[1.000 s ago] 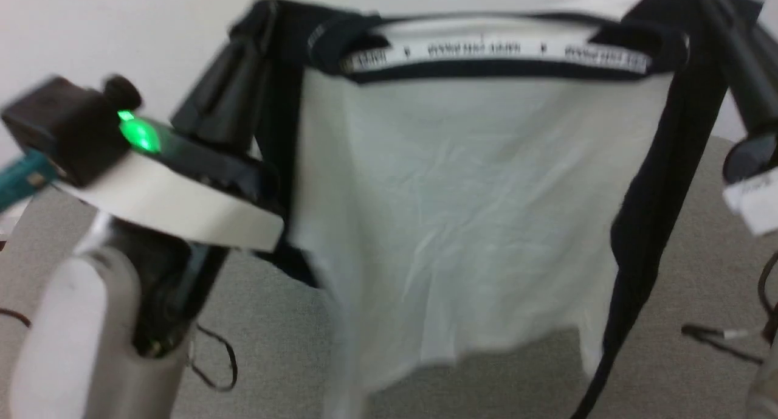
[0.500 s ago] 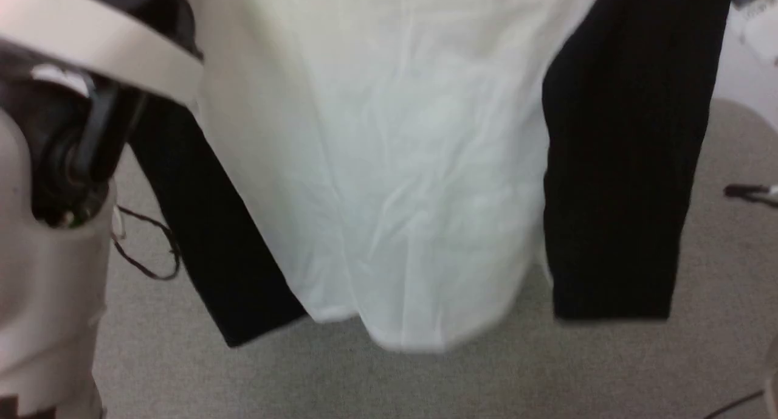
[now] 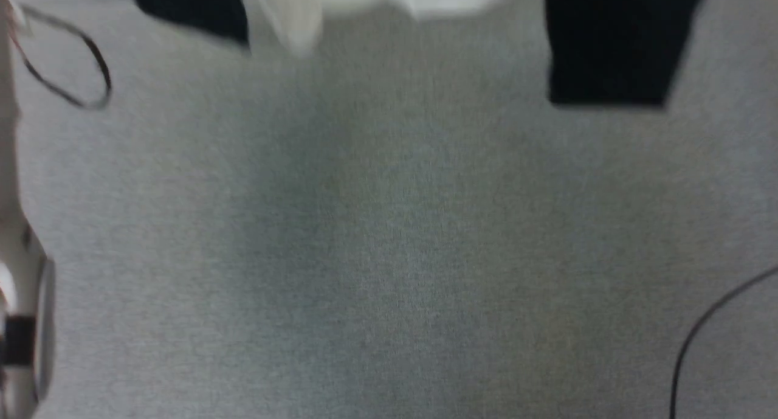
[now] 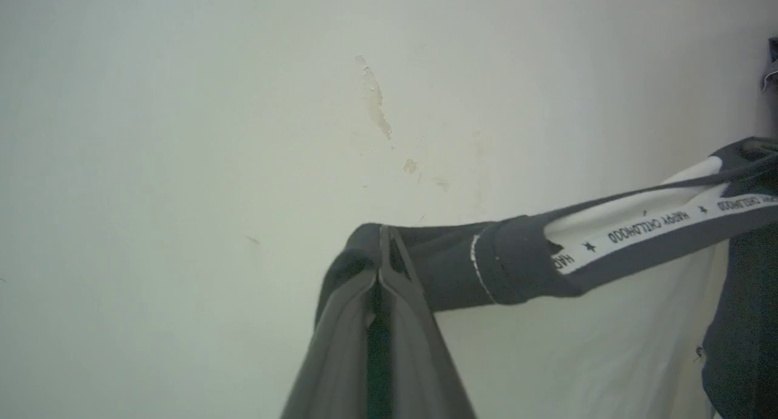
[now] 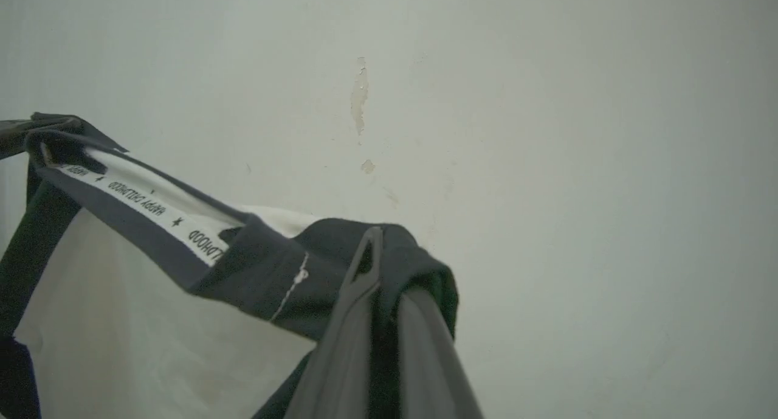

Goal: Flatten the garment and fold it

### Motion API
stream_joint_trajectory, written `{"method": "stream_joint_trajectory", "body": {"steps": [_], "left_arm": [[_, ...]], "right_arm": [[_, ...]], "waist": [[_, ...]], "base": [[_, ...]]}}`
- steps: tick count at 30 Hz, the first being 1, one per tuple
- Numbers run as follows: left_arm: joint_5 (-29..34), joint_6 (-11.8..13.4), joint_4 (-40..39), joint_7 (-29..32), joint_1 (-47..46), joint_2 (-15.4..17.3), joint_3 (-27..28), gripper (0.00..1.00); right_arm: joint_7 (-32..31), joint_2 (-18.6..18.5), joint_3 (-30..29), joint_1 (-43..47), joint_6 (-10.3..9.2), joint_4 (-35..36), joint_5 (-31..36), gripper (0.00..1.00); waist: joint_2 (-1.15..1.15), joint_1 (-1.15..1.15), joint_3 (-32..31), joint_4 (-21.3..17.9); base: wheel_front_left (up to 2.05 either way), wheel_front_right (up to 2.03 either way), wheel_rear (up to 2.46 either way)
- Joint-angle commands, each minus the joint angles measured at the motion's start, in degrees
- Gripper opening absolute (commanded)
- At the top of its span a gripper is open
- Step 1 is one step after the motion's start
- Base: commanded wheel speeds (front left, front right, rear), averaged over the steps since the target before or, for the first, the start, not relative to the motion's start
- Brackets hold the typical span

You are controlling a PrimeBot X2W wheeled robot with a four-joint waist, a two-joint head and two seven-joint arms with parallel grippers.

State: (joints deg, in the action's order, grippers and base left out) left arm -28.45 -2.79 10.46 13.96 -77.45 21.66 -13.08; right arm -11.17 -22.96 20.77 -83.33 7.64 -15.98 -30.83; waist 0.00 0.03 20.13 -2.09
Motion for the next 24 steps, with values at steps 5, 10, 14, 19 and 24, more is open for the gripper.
{"method": "stream_joint_trajectory", "body": {"steps": [5,10,14,19,24], "left_arm": [[3.5,-1.8,10.7,-5.4,-10.6,-0.5,-1.9,0.00],[4.9,-2.8,18.5,-10.8,-15.0,-1.6,-3.6,0.00],[4.3,-3.4,23.4,-13.8,-14.4,-3.2,-4.6,0.00],[3.1,-3.7,27.0,-17.4,-10.9,-4.9,-5.3,0.00],[1.5,-4.2,30.0,-21.8,-1.5,-7.5,-7.4,0.00]], "right_arm": [[10.6,0.8,2.6,-9.4,-0.15,-11.1,2.9,0.00],[17.9,3.0,4.9,-13.3,-0.15,-18.3,3.2,0.00],[21.3,4.4,7.8,-12.4,-0.15,-22.3,1.7,0.00],[23.6,5.6,9.6,-8.2,-0.15,-24.9,-1.1,0.00],[25.2,6.1,12.4,1.0,-0.15,-25.2,-4.9,0.00]], "waist": [[0.00,-0.03,13.8,-1.5],[0.00,-0.03,15.6,-1.3],[0.00,-0.03,16.0,-0.5],[0.00,-0.03,15.1,0.5],[0.00,-0.03,11.5,1.8]], "base": [[0.00,0.00,0.00],[0.00,0.00,0.00],[0.00,0.00,0.00],[0.00,0.00,0.00],[0.00,0.00,0.00]]}}
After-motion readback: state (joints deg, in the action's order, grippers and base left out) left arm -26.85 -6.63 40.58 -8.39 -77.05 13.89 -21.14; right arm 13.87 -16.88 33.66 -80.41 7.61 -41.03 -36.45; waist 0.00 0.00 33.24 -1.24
